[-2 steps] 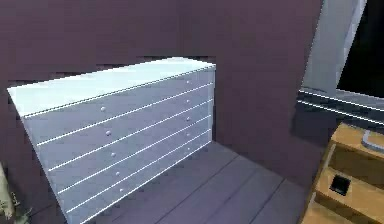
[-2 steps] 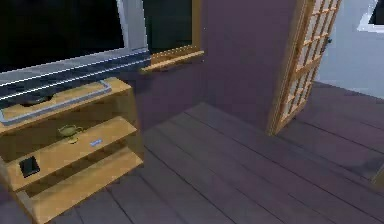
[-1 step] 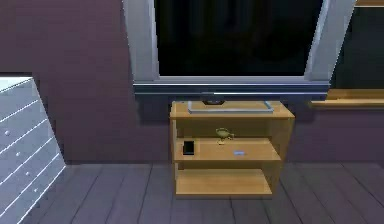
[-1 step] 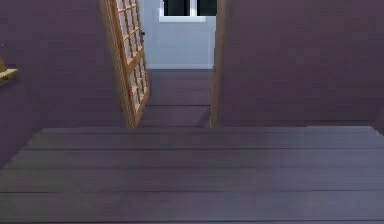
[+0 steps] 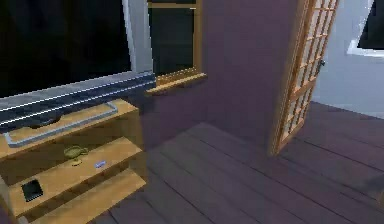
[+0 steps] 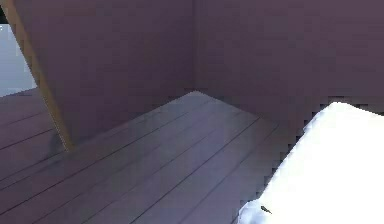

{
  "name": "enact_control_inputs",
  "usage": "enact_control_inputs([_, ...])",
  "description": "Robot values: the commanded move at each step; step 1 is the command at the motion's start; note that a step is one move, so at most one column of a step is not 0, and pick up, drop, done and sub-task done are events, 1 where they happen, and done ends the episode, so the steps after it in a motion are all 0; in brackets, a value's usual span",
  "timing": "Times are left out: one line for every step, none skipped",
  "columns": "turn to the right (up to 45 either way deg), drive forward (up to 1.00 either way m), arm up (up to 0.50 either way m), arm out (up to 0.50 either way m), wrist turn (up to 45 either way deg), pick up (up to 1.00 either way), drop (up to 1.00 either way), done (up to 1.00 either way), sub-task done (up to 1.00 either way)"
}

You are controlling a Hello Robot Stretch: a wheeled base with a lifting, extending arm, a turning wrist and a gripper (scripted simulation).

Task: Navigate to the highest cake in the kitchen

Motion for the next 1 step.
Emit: enact_control_inputs([33.0, 0.00, 0.00, 0.00, 0.0, 0.00, 0.00, 0.00, 0.00])
